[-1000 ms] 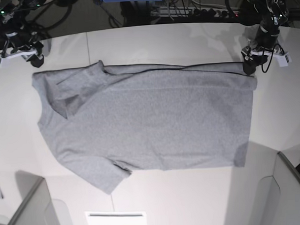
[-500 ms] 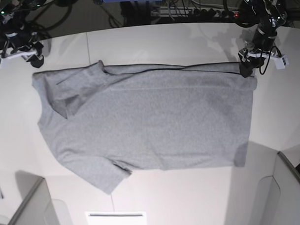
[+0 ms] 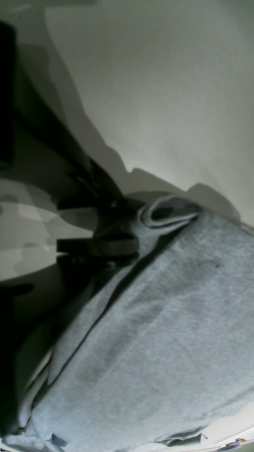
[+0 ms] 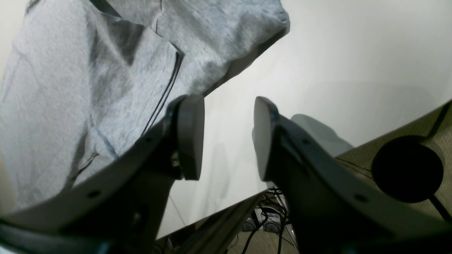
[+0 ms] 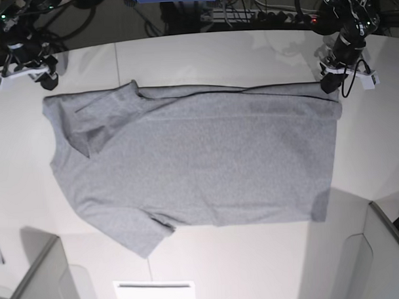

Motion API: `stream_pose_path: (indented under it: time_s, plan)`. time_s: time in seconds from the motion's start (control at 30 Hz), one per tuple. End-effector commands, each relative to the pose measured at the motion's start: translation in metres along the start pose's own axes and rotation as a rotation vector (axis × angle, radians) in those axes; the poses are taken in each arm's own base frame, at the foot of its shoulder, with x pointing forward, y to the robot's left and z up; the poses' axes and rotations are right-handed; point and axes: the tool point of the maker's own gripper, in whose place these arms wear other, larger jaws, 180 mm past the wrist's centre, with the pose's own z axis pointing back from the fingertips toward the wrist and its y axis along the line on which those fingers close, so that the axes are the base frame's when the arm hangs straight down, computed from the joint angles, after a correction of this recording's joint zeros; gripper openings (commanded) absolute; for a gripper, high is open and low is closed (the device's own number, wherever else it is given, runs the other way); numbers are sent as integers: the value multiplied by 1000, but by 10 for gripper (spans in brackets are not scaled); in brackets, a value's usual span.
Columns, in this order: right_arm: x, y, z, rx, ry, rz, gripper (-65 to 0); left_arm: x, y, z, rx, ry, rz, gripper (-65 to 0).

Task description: Fold the T-shirt properly

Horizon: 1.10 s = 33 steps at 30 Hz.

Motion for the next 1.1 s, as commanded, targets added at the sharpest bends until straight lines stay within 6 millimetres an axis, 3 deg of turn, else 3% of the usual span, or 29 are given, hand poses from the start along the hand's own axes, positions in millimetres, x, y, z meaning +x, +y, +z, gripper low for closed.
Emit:
stream_pose_path:
  time_s: [0.0,0.07,0.13,0.17,0.3,0.73,1.07]
  plan:
    - [12,3,2,15,-46,9,-437,-3,6,3,24,21,-8,-553]
    - [9,-5,-3,10,-41,-39,-435,-3,7,4,25,24,-9,-558]
    - [4,-15,-9,8,-39,-106,-417,-4,6,3,24,29,-10,-625]
    - [0,-18,-14,12,-29,-141,-383,-5,6,3,23,30,-11,-650]
    - [-13,-22,-27,28,9,-205,-272,-6,6,4,25,34,-12,-650]
    - [-8,2,-60,117,15,-283,-380,-4,6,5,26,31,-19,-650]
    - [-3,4,-72,144,22,-314,-450,-6,11,9,36,40,-30,-650]
